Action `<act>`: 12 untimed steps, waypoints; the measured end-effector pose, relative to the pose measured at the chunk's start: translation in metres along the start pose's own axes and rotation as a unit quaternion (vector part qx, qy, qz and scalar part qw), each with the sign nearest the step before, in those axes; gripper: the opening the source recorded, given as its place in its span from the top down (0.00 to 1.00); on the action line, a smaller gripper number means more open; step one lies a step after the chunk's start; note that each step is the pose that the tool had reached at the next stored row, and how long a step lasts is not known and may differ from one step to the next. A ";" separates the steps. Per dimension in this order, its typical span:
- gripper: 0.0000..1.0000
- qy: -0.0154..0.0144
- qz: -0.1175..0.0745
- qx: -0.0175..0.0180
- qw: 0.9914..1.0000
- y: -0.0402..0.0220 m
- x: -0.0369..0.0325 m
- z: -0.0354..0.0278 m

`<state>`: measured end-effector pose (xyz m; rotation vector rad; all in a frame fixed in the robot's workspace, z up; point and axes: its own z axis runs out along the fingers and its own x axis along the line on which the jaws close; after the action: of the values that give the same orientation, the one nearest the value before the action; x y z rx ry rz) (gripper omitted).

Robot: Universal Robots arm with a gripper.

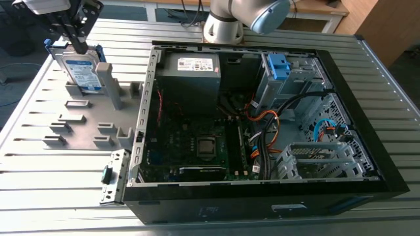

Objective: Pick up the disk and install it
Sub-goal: 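Reach for the disk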

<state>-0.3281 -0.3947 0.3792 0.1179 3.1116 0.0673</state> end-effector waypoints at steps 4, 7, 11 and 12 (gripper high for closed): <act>0.89 0.000 0.000 0.000 1.000 -0.0002 0.0023 0.0003; 0.89 0.000 0.000 0.000 1.000 -0.0003 0.0040 0.0005; 0.89 0.000 0.000 0.000 1.000 -0.0005 0.0065 0.0008; 0.89 0.000 0.000 0.000 1.000 -0.0006 0.0071 0.0009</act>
<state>-0.3353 -0.3947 0.3781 0.1179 3.1117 0.0673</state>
